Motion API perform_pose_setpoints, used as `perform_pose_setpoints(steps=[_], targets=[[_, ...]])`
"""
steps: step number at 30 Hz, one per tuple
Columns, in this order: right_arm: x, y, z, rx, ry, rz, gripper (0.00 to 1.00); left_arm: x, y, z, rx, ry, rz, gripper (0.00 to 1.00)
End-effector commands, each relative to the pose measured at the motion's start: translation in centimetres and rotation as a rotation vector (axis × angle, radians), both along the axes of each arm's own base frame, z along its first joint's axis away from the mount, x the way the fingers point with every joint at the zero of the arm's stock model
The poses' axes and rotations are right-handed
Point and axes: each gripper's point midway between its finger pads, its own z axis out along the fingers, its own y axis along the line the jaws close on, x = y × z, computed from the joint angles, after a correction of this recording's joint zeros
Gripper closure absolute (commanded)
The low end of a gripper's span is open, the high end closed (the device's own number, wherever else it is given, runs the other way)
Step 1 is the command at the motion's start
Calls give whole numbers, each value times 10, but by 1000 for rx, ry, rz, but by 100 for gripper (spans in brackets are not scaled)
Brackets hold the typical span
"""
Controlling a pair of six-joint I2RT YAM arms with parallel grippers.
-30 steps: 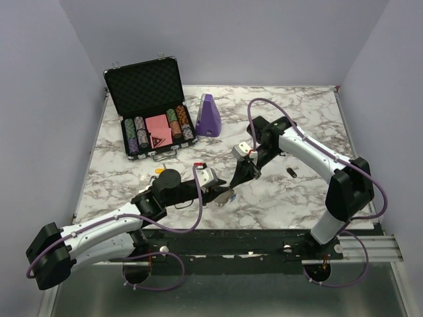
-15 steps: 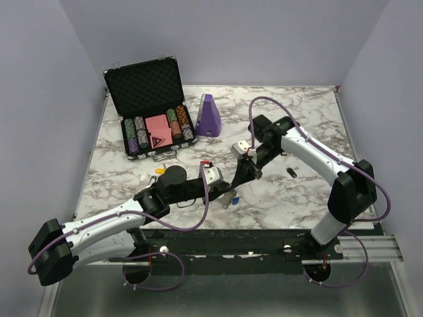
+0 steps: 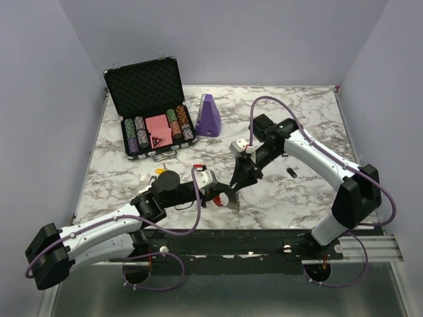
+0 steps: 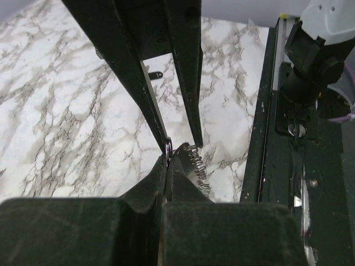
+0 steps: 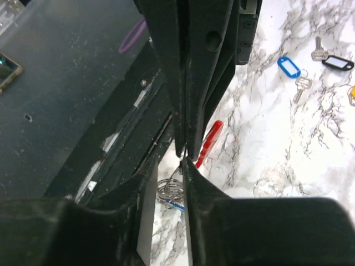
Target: Put the keys on the keyring
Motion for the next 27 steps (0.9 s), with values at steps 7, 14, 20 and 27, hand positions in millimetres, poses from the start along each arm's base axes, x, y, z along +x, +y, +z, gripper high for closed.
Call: perform_pose_setpoints(steps=[7,14,20,27], targets=[[-6,3,27,59,148,-63,56,-18,12,22,-228,-4,-25,100],[-5,7,17,48,212,-75,54,-24,15,26,-265,-13,-39,100],[-7,11,13,44,228,-62,54,-25,13,25,-266,-9,-57,100],[-11,12,17,56,231,-48,59,-25,10,22,-256,-3,-66,100]])
